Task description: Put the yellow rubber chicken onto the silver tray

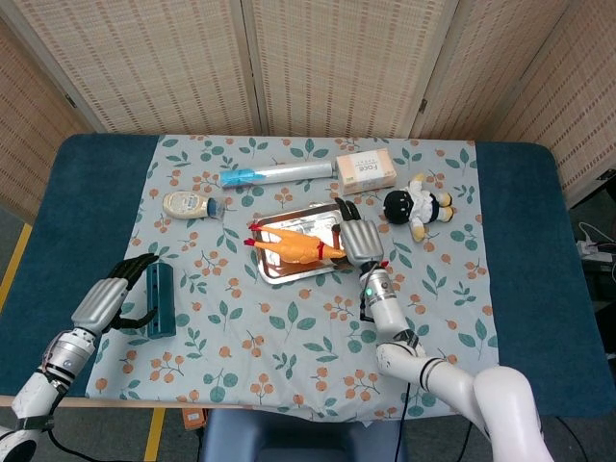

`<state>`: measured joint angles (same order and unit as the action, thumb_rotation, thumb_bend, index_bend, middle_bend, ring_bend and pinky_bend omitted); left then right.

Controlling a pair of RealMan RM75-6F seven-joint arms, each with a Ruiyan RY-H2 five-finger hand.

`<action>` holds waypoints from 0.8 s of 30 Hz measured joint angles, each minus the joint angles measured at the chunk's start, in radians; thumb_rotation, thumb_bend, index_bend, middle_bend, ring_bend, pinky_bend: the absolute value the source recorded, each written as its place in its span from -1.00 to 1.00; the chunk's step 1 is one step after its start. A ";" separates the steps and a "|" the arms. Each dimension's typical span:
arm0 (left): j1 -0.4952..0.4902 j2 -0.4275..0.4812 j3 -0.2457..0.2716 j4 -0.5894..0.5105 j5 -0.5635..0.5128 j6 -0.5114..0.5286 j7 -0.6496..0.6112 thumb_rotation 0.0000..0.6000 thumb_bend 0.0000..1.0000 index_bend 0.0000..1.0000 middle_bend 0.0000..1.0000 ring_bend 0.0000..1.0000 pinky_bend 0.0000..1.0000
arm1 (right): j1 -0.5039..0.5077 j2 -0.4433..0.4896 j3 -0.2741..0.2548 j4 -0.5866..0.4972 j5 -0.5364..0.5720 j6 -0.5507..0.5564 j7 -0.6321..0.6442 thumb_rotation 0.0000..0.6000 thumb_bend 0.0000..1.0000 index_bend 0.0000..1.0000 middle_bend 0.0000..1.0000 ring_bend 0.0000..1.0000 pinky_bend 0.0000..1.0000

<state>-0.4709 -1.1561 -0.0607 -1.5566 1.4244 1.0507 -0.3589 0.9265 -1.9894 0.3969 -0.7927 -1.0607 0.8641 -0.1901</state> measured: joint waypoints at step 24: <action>-0.014 -0.008 -0.009 0.041 0.005 -0.015 -0.053 1.00 -0.33 -1.00 -1.00 -1.00 -1.00 | 0.007 0.060 -0.018 -0.088 0.030 0.022 -0.095 1.00 -0.95 -1.00 -1.00 -1.00 -0.68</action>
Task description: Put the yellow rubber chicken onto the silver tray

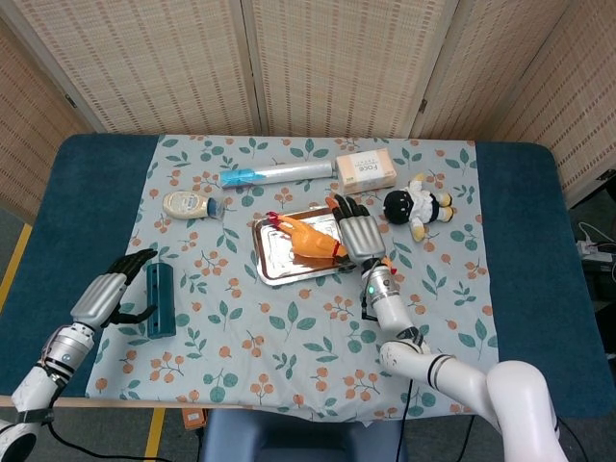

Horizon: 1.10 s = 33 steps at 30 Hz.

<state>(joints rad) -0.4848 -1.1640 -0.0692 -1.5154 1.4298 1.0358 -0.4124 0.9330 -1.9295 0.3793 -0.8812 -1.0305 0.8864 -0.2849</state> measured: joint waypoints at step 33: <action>0.458 -0.017 0.111 0.001 0.095 0.688 0.282 1.00 -0.27 -1.00 -1.00 -1.00 -1.00 | -0.732 0.708 -0.504 -0.873 -0.415 0.756 -0.069 1.00 -0.94 -1.00 -1.00 -1.00 -1.00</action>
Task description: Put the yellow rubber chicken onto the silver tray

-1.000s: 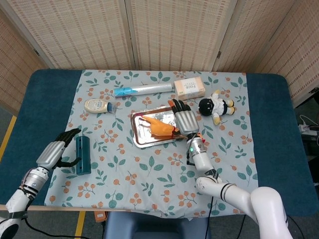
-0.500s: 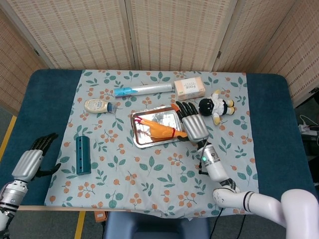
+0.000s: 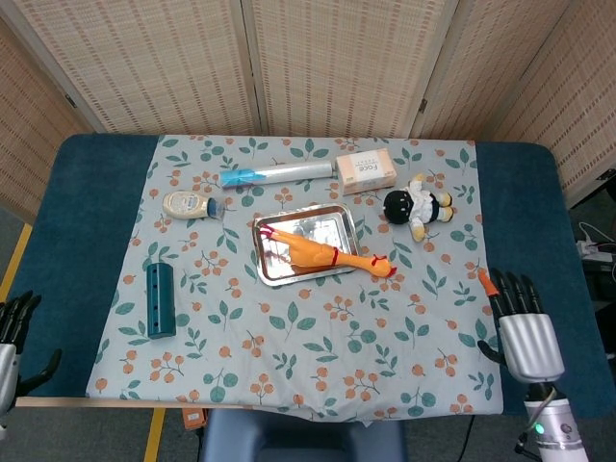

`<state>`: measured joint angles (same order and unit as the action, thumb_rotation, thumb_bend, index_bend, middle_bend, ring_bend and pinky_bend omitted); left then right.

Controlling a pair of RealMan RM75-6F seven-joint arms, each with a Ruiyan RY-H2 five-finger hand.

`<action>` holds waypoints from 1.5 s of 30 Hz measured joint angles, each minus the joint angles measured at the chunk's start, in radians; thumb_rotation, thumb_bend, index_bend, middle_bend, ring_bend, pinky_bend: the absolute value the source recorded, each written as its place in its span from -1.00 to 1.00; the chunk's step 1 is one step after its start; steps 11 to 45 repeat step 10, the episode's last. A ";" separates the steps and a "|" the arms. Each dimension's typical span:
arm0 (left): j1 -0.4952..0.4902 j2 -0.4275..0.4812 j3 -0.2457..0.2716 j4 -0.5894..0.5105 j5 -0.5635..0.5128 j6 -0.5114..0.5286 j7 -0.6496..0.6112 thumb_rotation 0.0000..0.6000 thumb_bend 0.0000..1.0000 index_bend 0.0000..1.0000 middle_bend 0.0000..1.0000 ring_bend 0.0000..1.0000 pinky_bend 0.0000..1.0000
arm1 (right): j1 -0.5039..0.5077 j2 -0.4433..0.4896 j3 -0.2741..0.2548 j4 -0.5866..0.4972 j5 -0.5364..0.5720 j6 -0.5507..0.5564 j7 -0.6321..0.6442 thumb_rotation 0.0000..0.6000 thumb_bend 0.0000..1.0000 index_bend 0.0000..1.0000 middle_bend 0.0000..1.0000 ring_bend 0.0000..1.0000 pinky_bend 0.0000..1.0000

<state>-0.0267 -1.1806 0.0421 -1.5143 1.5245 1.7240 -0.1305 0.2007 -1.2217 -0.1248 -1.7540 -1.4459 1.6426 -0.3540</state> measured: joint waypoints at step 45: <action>0.210 -0.129 0.042 0.354 0.089 0.253 -0.165 1.00 -0.25 -1.00 -1.00 -1.00 -1.00 | -0.109 0.102 -0.024 0.044 -0.111 0.079 0.172 1.00 -0.94 -1.00 -1.00 -1.00 -1.00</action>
